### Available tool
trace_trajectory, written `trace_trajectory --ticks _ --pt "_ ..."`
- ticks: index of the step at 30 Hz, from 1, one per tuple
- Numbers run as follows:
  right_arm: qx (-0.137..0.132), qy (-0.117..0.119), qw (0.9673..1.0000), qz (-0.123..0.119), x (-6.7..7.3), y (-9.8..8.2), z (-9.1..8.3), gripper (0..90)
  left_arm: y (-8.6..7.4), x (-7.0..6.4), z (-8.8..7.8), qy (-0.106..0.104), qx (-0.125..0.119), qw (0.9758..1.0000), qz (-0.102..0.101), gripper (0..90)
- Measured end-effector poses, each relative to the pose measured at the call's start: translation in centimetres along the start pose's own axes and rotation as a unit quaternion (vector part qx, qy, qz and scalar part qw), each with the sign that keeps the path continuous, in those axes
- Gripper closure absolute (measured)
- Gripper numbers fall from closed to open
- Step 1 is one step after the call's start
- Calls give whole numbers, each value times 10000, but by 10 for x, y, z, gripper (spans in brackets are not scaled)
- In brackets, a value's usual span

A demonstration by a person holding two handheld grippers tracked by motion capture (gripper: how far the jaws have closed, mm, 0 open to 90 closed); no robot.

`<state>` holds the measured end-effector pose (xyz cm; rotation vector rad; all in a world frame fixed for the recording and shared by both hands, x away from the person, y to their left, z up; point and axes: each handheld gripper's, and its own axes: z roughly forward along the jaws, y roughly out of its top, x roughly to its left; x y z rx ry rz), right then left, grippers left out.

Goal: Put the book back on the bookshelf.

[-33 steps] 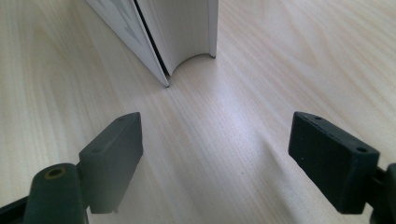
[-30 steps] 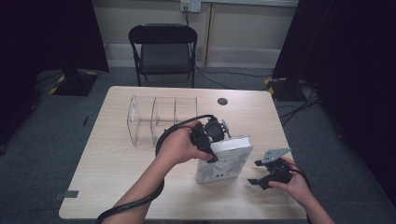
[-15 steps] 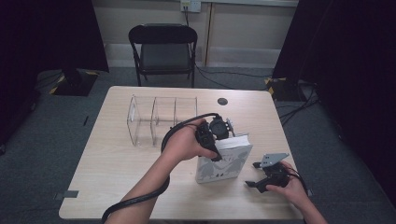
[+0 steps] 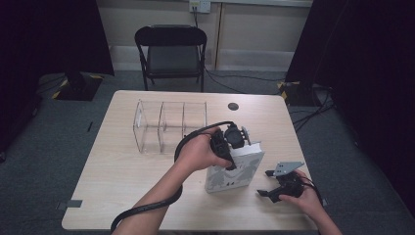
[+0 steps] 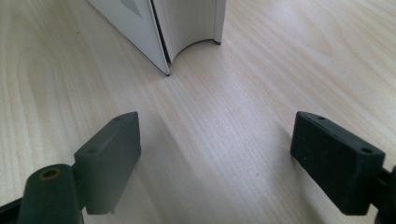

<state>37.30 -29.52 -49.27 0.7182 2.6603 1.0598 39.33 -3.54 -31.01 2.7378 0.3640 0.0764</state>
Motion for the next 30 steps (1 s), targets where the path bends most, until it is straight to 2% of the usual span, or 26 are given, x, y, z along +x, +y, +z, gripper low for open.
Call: trace_trajectory --ticks 4,8,9,13,17,24,26,29,30 --pt "-94 -11 10000 26 0 -3 0 151 4 -4 0 45 55 10000 43 534" --pt "-238 -36 9997 49 1 -6 1 137 7 -5 -2 48 132 9999 -34 535" --pt "-318 -29 9995 35 1 -8 1 132 7 -5 -3 59 125 9998 -118 535" --pt "-313 -24 9995 45 1 -8 1 131 7 -4 -5 11 169 9993 -319 536" --pt "-314 -25 9995 44 1 -8 1 131 4 -2 -11 -14 97 9984 -554 536" --pt "-308 -20 9995 48 1 -8 1 130 -3 1 -22 64 115 9978 -654 536" --pt "-311 -20 9995 45 1 -8 1 130 -8 2 -24 88 93 9968 -789 536" --pt "-310 -21 9995 46 1 -8 1 130 -11 3 -27 155 123 9966 -799 536" --pt "-310 -21 9995 45 1 -8 1 130 -13 4 -29 200 139 9959 -868 536"
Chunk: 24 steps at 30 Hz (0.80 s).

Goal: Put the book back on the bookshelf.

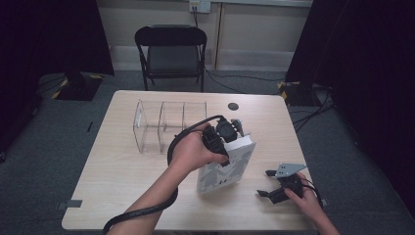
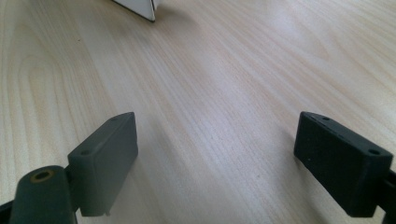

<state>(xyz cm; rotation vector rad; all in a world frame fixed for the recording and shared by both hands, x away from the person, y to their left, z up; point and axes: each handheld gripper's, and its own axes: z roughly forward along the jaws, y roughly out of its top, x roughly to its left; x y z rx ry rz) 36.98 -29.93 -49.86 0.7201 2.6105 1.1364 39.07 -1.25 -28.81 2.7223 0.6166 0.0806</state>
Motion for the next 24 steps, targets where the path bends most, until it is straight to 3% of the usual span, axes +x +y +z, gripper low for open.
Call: trace_trajectory --ticks 24 --pt "1 0 10000 -1 0 0 0 130 -27 16 -19 94 177 9986 -491 536"
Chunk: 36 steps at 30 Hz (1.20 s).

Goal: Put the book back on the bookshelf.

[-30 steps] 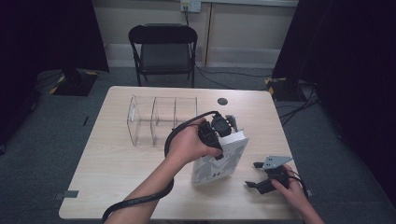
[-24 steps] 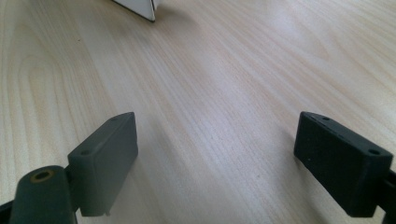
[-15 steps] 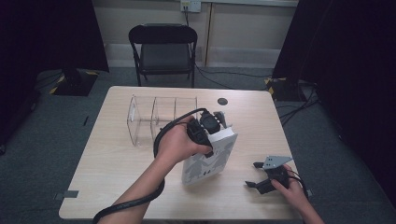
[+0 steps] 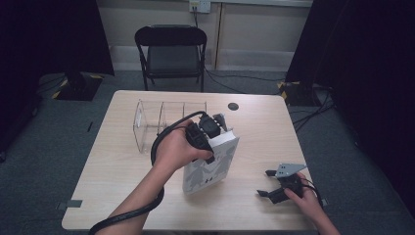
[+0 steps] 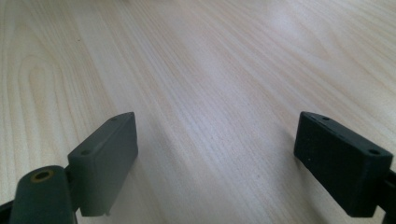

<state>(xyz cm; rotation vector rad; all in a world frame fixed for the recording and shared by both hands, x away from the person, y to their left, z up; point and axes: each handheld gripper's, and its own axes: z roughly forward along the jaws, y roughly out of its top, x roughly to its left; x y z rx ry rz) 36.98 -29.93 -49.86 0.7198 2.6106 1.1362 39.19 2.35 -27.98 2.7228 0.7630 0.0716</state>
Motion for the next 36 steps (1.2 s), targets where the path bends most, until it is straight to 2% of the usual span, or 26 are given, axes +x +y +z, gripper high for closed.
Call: trace_trajectory --ticks 22,30,36 --pt "-1 -1 10000 -1 0 0 0 130 -15 14 -9 96 164 9993 -325 536" --pt "-1 -1 10000 1 0 0 0 130 -21 22 -13 83 177 9982 -570 536" --pt "0 -1 10000 3 0 0 0 130 -25 27 -16 92 223 9974 -675 535"
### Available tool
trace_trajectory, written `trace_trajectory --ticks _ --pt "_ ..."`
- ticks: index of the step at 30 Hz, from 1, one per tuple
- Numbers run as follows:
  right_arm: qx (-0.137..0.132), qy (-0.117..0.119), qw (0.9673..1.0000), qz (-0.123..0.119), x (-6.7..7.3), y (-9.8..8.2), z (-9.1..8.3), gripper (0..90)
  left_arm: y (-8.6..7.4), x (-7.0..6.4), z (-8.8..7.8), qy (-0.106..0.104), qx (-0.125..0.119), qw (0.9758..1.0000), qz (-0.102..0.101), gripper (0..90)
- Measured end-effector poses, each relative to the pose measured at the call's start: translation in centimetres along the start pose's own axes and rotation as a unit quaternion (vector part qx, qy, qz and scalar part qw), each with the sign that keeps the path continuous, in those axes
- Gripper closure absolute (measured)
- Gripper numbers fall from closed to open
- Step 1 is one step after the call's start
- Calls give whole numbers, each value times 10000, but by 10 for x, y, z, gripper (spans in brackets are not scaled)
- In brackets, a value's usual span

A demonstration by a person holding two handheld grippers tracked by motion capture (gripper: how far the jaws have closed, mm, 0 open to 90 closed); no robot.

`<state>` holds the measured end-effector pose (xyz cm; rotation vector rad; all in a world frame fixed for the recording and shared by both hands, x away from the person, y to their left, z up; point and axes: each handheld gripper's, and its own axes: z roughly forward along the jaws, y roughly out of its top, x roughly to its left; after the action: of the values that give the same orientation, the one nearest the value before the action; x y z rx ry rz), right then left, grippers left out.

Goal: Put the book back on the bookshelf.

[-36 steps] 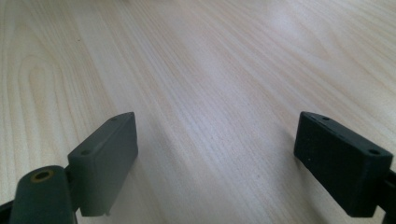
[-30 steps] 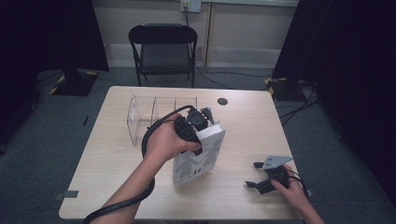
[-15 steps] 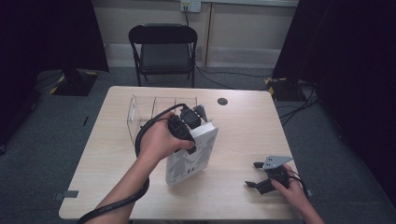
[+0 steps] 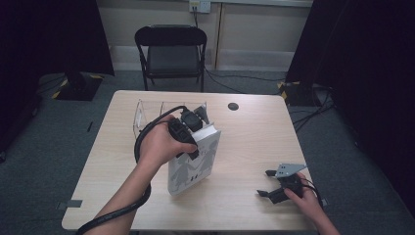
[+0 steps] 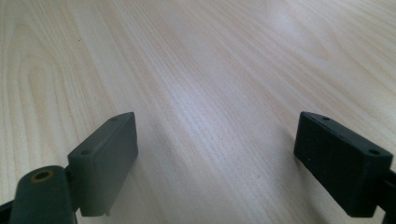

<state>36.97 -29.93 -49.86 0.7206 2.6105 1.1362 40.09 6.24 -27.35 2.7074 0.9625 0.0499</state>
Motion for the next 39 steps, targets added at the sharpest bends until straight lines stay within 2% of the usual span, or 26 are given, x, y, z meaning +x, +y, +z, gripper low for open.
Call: trace_trajectory --ticks 12,17,25,29,34,36,38,39 --pt "-1 -1 10000 -3 0 0 0 130 -6 12 -3 96 14 9996 -259 536" --pt "-1 -1 10000 -2 0 0 0 130 -9 19 -4 98 34 9990 -441 535" --pt "-2 0 10000 -2 0 0 0 130 -11 28 -4 110 77 9971 -746 536" --pt "-2 -1 10000 -2 0 0 0 130 -11 31 -3 156 67 9965 -813 536" --pt "-1 0 10000 -1 0 0 0 130 -10 36 -4 164 58 9945 -1034 536" --pt "-1 0 10000 -1 0 0 0 130 -8 37 -4 200 65 9943 -1044 536" --pt "-1 1 10000 -1 0 0 0 130 -7 37 -4 165 49 9929 -1179 536" --pt "-1 0 10000 -1 0 0 0 130 -6 39 -5 180 56 9936 -1114 536"
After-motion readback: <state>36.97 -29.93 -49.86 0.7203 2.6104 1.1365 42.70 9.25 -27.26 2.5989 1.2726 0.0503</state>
